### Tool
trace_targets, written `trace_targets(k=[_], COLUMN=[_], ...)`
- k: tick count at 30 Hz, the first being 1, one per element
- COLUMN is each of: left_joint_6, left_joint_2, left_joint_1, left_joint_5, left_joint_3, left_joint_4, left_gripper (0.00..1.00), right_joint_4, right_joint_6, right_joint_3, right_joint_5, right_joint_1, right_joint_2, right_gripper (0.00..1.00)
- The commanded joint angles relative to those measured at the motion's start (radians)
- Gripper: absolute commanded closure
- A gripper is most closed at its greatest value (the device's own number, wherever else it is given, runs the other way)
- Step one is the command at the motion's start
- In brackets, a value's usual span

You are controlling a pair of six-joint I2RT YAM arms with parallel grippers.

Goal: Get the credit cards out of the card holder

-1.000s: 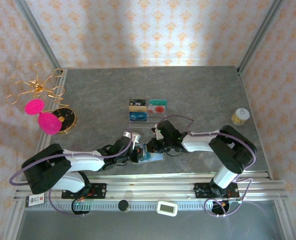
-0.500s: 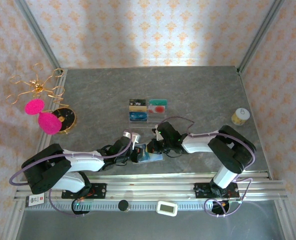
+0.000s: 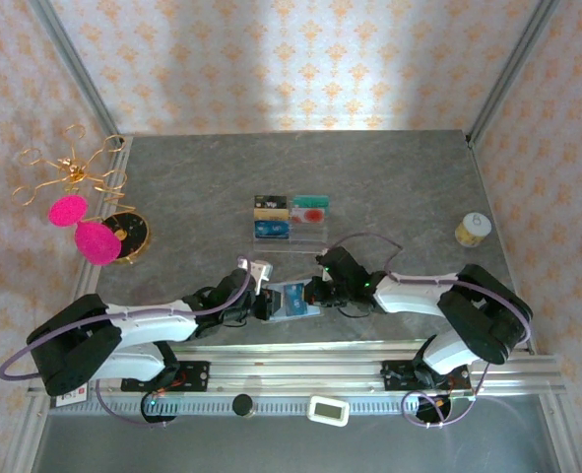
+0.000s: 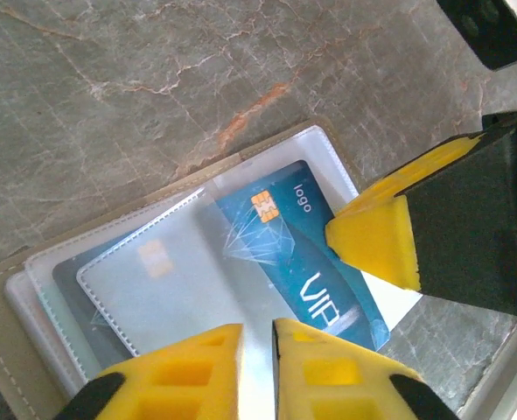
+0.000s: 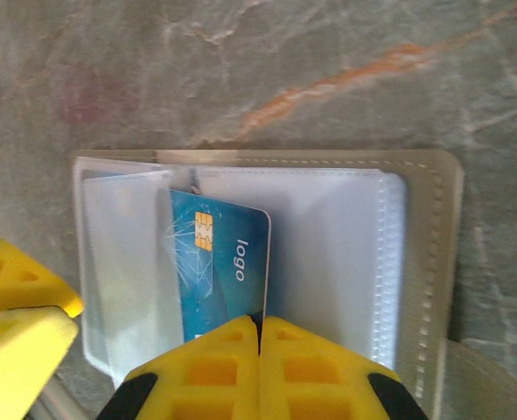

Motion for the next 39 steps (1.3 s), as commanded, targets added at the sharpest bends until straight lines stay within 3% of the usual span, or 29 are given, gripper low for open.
trace_targets(k=[1,7,15,19,22,30,33,36,38,39], left_joint_6=[0.013,0.02,0.026,0.032,0.025,0.024,0.024,0.027,0.025,0.023], left_joint_2=[0.046,0.111,0.082,0.151,0.198,0.243,0.248,0.243,0.237,0.234], left_joint_1=[0.007,0.006,0.0,0.0,0.0,-0.002,-0.01,-0.011,-0.011,-0.011], left_joint_5=[0.02,0.055,0.058,0.036,0.022,0.046,0.051,0.047,0.039,0.036], left_joint_3=[0.042,0.063,0.093,0.103,0.106,0.102,0.094,0.093,0.091,0.092], left_joint_4=[-0.001,0.024,0.001,-0.012,-0.01,-0.017,-0.017,-0.021,-0.022,-0.026], left_gripper=[0.89,0.9,0.84,1.0,1.0,1.0,1.0,1.0,1.0,1.0], right_joint_4=[-0.02,0.004,0.001,0.004,0.011,0.106,0.133,0.128,0.108,0.092], right_joint_6=[-0.001,-0.015,-0.019,-0.021,-0.021,0.018,0.028,0.023,0.019,0.019], right_joint_3=[-0.028,-0.026,-0.03,-0.032,-0.033,-0.067,-0.069,-0.067,-0.065,-0.069], right_joint_5=[0.047,0.021,0.025,0.024,0.011,-0.072,-0.087,-0.075,-0.053,-0.024], right_joint_1=[-0.002,-0.002,-0.002,-0.002,-0.002,-0.011,-0.011,-0.011,-0.012,-0.014], right_joint_2=[-0.015,0.016,0.015,0.011,0.011,0.035,0.051,0.05,0.043,0.025], right_gripper=[1.0,1.0,1.0,1.0,1.0,0.74,0.77,0.87,1.0,1.0])
